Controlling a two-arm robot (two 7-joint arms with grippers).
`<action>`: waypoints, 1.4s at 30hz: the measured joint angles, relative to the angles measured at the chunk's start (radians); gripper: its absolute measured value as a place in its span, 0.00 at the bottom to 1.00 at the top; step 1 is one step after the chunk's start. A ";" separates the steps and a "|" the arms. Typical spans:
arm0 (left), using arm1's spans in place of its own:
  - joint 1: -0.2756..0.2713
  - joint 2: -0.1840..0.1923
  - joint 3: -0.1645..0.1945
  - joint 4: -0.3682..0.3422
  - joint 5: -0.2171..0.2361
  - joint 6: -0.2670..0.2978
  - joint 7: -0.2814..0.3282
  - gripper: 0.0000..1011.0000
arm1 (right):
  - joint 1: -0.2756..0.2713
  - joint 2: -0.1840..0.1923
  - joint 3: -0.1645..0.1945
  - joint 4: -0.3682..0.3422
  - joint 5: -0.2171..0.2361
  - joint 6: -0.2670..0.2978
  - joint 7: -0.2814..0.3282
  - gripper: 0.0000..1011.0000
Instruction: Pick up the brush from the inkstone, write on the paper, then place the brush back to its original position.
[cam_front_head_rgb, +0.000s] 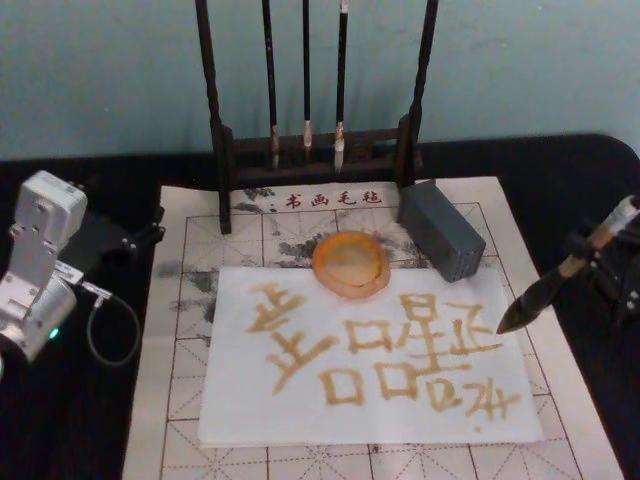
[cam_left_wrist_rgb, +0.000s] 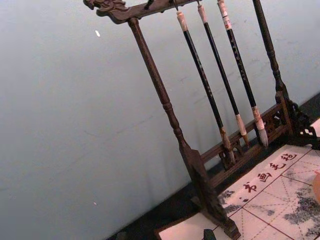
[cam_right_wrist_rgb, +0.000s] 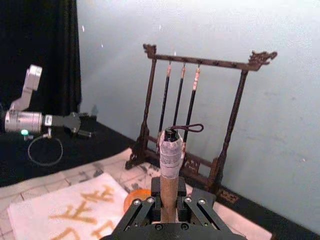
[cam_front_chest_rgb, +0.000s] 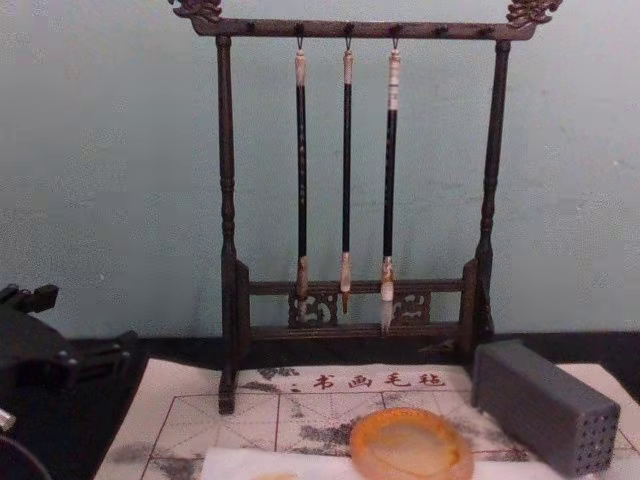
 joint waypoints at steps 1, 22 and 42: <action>0.000 0.000 0.000 0.000 0.000 0.000 0.000 0.99 | 0.000 -0.001 0.001 -0.002 0.004 0.000 0.001 0.19; 0.000 0.000 0.000 0.000 0.000 0.000 0.000 0.99 | 0.209 -0.116 -0.089 0.017 0.193 0.234 -0.151 0.19; 0.000 0.000 0.000 0.000 0.000 0.000 0.000 0.99 | 0.480 -0.265 -0.199 0.170 0.477 0.641 -0.472 0.19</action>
